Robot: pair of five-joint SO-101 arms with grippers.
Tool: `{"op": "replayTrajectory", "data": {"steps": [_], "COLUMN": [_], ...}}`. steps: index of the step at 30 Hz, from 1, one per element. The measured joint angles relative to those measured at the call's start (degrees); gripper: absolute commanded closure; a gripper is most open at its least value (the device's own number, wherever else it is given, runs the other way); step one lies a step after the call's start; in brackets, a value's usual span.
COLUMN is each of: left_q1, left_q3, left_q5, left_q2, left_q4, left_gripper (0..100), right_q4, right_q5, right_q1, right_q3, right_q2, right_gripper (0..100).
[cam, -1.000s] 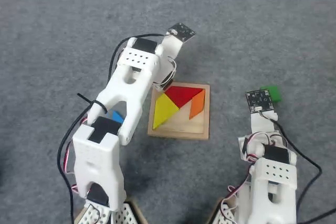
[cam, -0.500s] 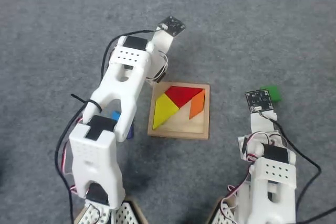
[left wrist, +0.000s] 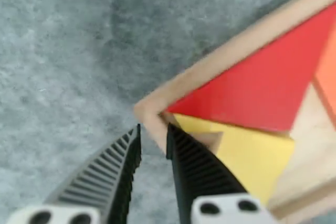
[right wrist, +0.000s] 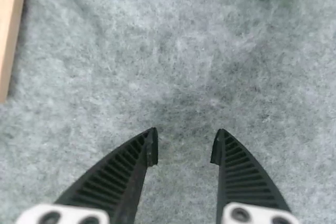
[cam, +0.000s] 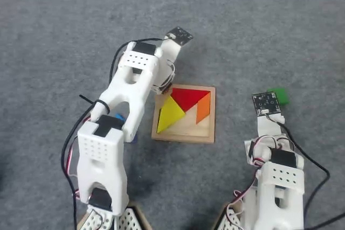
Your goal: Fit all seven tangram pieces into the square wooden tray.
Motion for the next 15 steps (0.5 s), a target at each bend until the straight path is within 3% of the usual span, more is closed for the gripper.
{"op": "replayTrajectory", "data": {"steps": [9, 15], "left_q1": [5.89, 4.75], "left_q3": [-0.09, -0.09], "left_q5": [2.73, 3.34], "left_q2": [-1.76, -4.31], "left_q4": [3.96, 5.36], "left_gripper": [92, 92], "right_q4": [0.0, 0.0], "right_q5": [0.0, 0.0], "right_q1": [0.0, 0.09], "right_q3": [0.0, 0.0], "right_q2": [0.0, 0.0], "right_gripper": [80.5, 80.5]}}
